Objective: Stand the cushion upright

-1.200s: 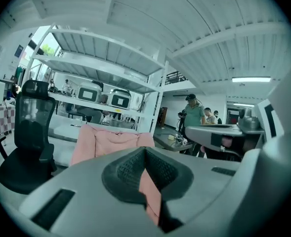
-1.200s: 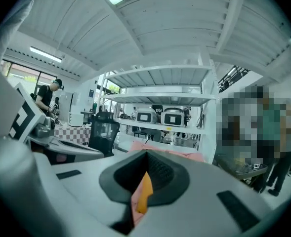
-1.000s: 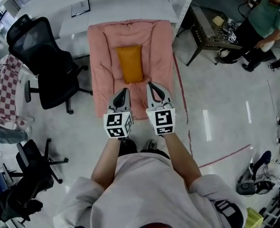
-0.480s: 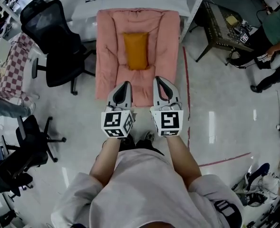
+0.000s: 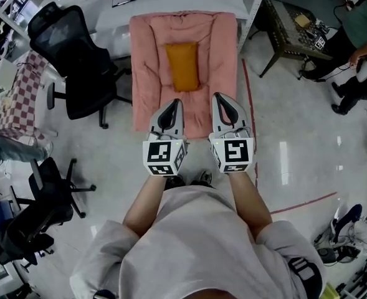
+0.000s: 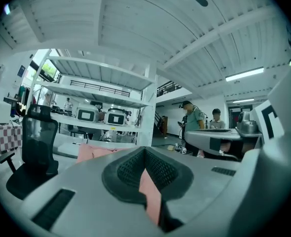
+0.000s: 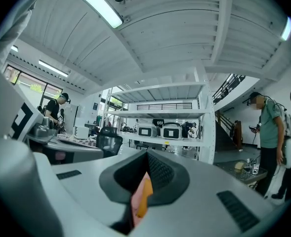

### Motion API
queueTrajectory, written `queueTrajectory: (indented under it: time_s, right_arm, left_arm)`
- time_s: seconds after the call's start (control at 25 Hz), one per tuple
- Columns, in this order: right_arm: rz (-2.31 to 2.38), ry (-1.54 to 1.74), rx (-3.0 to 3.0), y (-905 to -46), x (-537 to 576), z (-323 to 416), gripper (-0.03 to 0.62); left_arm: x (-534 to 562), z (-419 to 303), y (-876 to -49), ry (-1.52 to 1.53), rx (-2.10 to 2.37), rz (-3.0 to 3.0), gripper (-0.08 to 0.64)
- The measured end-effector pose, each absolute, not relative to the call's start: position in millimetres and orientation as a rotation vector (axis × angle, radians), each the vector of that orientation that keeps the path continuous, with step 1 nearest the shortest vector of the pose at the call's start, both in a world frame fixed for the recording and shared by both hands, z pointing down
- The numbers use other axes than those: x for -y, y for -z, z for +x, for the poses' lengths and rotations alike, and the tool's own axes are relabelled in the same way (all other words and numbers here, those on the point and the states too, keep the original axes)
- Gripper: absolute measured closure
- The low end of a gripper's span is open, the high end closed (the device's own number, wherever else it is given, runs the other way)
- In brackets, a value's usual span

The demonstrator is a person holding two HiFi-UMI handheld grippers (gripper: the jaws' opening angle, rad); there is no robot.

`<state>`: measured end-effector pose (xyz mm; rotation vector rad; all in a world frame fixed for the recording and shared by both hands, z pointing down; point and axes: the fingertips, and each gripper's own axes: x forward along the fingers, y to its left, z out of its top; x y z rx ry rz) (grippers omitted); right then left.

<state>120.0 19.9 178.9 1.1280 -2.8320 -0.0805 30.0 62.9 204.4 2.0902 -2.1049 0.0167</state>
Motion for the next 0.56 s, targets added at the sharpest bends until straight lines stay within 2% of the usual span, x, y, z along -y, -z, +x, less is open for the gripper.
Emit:
queueTrajectory:
  time_s: [0.56]
  right_arm:
    - [1.113,0.097,2.826,-166,-20,105,0.586]
  left_arm:
    - [-64,14,-189,0.026,2.108,2.106,0.548]
